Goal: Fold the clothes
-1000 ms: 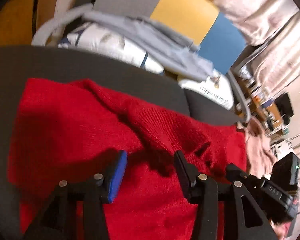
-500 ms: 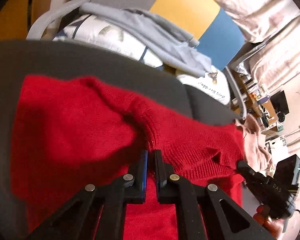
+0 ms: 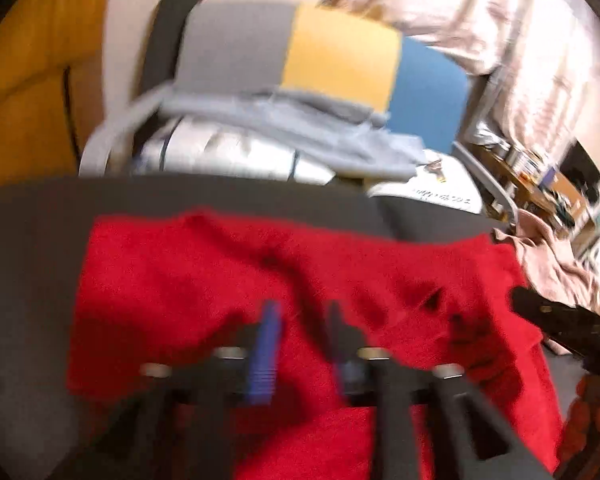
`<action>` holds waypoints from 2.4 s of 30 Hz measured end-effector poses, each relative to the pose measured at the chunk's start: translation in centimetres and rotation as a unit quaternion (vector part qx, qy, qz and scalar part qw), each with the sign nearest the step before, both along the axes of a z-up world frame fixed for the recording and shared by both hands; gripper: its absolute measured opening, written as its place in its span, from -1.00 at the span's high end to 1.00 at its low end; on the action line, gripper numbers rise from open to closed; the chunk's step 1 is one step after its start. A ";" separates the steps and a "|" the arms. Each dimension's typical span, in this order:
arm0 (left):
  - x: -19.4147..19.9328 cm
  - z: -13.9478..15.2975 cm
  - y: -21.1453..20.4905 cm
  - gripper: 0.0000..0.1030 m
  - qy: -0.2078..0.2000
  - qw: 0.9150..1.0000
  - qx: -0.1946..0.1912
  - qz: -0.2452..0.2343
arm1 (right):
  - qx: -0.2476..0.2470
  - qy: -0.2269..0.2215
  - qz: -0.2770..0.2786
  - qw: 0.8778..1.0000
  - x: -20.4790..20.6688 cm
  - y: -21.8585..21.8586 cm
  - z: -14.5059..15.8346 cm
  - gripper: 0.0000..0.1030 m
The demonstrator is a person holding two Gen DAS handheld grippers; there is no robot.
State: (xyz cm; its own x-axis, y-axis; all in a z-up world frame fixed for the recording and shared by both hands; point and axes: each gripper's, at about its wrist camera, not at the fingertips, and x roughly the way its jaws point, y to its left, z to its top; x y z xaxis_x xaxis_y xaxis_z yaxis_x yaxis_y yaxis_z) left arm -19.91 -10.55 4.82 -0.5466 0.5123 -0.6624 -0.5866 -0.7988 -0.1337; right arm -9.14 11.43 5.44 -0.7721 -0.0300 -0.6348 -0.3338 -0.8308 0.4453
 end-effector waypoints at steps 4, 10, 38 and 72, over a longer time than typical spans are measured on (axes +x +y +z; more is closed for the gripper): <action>0.4 0.7 3.7 -0.43 0.074 0.996 -0.030 -0.031 | 0.040 0.003 0.040 0.998 -3.2 -1.3 -0.6 0.57; -2.9 -4.3 4.1 -0.27 -0.018 0.994 -0.102 -0.027 | 0.081 -0.095 0.115 0.986 -6.6 -2.5 -4.0 0.81; -2.1 -7.1 -1.2 -1.00 -0.033 0.998 -0.045 -0.026 | 0.069 -0.048 0.082 0.993 0.0 -1.2 -4.3 0.69; 8.6 -7.0 -10.2 -1.00 -0.045 0.992 -0.114 0.005 | 0.155 -0.136 0.022 0.978 15.5 -7.3 -5.2 0.46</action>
State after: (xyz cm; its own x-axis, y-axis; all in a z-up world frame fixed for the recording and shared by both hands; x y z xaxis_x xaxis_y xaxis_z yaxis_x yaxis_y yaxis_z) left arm -11.33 -20.76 -2.23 -0.4853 0.3384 -0.8062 -0.5719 -0.8203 0.0000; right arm 6.36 4.11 0.27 -0.5751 0.1682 -0.8006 -0.3663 -0.9280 0.0681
